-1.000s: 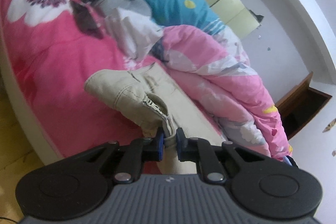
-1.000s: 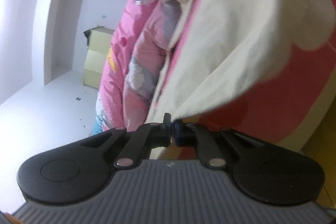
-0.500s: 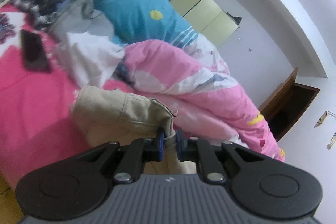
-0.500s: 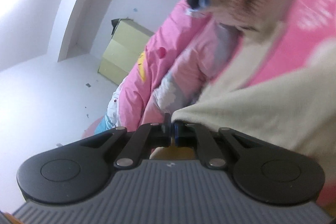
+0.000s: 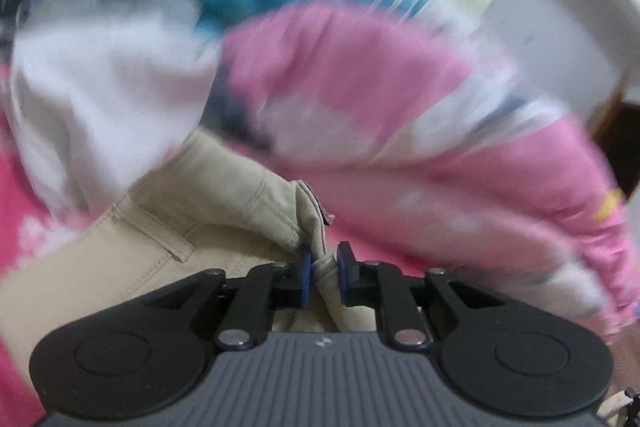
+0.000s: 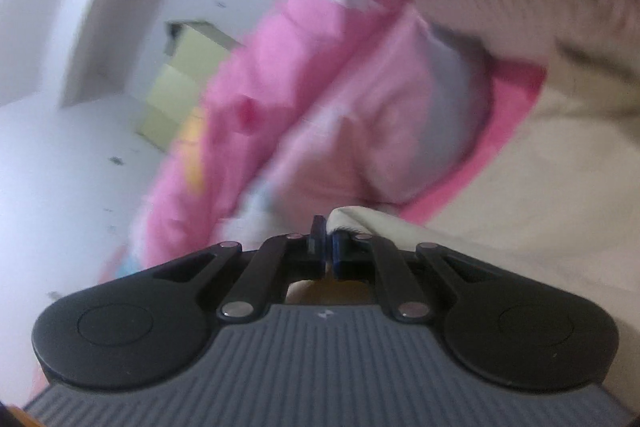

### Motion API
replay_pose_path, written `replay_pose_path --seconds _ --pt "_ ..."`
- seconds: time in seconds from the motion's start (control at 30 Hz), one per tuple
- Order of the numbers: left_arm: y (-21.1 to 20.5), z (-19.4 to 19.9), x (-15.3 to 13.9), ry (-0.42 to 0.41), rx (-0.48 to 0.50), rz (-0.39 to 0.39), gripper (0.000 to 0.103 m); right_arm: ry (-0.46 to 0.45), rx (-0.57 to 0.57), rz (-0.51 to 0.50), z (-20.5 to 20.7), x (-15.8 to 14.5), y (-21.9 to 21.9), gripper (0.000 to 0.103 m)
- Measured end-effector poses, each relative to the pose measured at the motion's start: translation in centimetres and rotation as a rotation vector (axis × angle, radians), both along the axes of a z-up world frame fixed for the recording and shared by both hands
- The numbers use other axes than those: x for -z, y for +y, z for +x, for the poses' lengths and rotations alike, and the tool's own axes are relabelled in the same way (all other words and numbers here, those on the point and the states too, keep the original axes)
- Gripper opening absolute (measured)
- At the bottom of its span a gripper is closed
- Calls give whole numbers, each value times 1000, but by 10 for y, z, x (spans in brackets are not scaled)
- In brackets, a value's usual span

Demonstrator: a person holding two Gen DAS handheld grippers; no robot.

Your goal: Fold clothes

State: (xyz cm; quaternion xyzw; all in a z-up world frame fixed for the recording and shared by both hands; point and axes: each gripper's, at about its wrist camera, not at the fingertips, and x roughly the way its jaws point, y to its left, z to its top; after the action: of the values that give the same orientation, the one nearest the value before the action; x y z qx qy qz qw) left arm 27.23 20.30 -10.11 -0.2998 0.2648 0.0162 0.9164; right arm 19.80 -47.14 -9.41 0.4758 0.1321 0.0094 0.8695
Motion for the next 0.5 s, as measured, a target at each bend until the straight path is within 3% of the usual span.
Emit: replay_pose_path --seconds 0.07,0.13,0.17,0.2,0.3,0.4,0.5 --pt "4 7 9 0 -11 -51 22 103 -1 50 23 24 -6 7" --pt "11 -3 6 -31 -23 -103 47 176 -18 105 28 36 -7 8" --pt "13 -9 2 -49 -29 -123 54 201 -26 126 28 40 -8 9" --pt "16 -18 -2 -65 -35 -136 61 186 -29 123 20 34 -7 21" --pt "22 -54 -18 -101 -43 -143 65 130 -42 82 -18 7 1 49" --pt "23 -98 -24 -87 -3 -142 69 90 -80 30 -66 -19 15 62" --pt "22 -140 -22 -47 31 -137 78 138 -152 43 -115 -23 35 73"
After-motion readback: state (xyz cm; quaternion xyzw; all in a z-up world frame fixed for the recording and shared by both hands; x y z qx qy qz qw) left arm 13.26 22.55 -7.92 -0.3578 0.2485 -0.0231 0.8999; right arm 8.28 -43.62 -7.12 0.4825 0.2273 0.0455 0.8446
